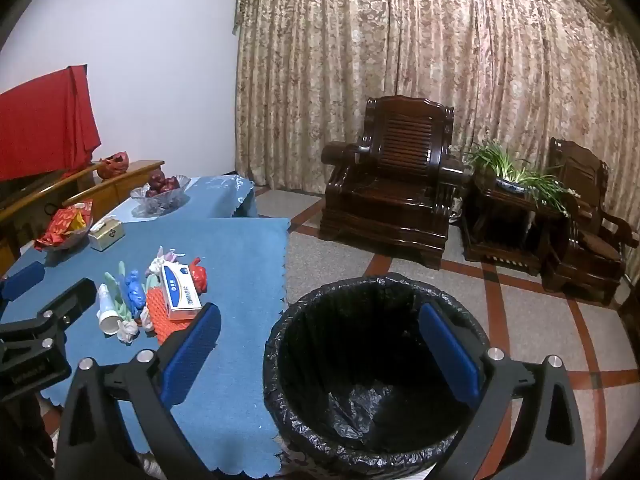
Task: Collect trash
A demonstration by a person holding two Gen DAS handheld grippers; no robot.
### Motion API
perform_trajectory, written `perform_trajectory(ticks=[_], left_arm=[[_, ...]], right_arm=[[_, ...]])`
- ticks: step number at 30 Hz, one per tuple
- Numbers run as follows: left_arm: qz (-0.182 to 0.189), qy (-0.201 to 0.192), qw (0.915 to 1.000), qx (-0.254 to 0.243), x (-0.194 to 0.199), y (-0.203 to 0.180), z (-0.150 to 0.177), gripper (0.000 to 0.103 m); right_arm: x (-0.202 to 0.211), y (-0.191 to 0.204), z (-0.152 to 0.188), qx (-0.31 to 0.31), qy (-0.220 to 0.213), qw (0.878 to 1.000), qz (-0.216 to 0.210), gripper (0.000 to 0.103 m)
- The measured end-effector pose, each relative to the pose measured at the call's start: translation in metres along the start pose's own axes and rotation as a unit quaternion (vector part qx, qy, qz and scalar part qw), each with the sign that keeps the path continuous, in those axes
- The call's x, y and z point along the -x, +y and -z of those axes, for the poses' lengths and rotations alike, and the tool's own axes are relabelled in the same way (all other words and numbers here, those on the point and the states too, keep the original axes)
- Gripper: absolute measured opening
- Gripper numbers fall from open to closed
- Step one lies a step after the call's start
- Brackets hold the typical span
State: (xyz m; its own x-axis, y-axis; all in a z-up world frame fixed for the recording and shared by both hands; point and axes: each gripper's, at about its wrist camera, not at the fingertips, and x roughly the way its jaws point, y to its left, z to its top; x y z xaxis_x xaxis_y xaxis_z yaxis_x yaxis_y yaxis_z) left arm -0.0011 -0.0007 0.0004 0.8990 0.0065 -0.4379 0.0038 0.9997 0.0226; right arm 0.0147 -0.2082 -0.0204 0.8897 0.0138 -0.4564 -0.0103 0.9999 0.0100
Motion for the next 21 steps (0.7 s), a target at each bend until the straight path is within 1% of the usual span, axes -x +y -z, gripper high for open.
perform_trajectory(ticks=[21], left_arm=[[0.001, 0.004, 1.0000, 0.003, -0.0027, -0.0022, 0.0024, 0.098]], right_arm=[[-0.0009, -0.0009, 0.0008, -0.001, 0.001, 1.000, -0.001, 0.097]])
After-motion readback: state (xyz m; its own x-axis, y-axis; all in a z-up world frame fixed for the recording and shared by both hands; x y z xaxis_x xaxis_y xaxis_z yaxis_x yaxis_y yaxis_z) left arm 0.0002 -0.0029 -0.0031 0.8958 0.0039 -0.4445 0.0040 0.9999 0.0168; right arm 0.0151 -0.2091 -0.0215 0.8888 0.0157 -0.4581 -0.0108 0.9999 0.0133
